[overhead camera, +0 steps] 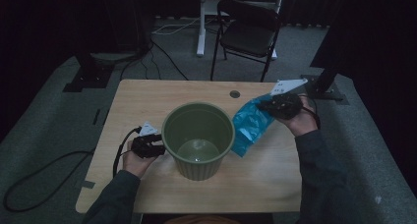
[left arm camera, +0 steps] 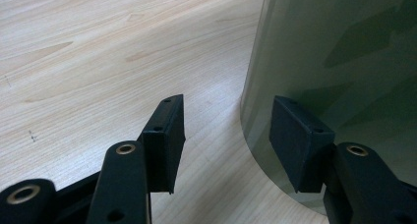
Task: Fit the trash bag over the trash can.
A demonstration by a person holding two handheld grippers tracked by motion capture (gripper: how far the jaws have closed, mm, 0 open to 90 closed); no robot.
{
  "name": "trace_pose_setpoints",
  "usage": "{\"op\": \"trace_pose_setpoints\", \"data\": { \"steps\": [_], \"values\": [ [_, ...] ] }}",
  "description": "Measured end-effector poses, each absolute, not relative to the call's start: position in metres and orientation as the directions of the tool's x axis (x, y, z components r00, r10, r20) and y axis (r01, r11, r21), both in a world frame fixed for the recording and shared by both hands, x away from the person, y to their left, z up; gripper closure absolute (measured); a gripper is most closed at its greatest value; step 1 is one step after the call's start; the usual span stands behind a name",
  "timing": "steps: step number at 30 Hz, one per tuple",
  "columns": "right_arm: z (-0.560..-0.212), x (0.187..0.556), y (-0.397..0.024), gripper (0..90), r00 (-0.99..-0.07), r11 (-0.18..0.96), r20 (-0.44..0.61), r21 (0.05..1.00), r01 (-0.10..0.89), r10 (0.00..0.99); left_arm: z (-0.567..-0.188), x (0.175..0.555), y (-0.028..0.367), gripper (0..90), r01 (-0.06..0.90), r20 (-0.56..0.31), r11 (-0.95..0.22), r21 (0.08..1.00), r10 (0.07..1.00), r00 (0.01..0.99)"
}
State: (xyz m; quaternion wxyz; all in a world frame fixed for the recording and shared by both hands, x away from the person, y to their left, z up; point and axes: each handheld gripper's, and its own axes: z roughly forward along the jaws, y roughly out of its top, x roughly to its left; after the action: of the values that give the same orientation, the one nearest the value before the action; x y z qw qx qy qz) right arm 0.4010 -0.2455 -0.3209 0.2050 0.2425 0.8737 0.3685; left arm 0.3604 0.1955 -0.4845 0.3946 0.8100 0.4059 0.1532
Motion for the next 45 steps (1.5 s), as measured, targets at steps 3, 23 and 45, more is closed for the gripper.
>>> {"op": "trace_pose_setpoints", "data": {
  "steps": [3, 23, 45],
  "values": [
    [-0.318, 0.401, -0.245, 85.2, -0.799, 0.608, -0.181, 0.748, 0.267, 0.573, -0.485, 0.362, 0.194, 47.6, 0.536, -0.071, -0.359, 0.764, 0.779, 0.623],
    [-0.274, 0.392, -0.242, 85.2, -0.791, 0.568, -0.216, 0.801, 0.192, 0.573, -0.486, 0.365, 0.192, 47.5, 0.538, -0.074, -0.357, 0.764, 0.779, 0.622],
    [-0.239, 0.388, -0.186, 85.2, -0.839, 0.579, -0.267, 0.813, 0.069, 0.474, -0.486, 0.366, 0.192, 47.5, 0.539, -0.077, -0.356, 0.763, 0.778, 0.623]
  ]
}}
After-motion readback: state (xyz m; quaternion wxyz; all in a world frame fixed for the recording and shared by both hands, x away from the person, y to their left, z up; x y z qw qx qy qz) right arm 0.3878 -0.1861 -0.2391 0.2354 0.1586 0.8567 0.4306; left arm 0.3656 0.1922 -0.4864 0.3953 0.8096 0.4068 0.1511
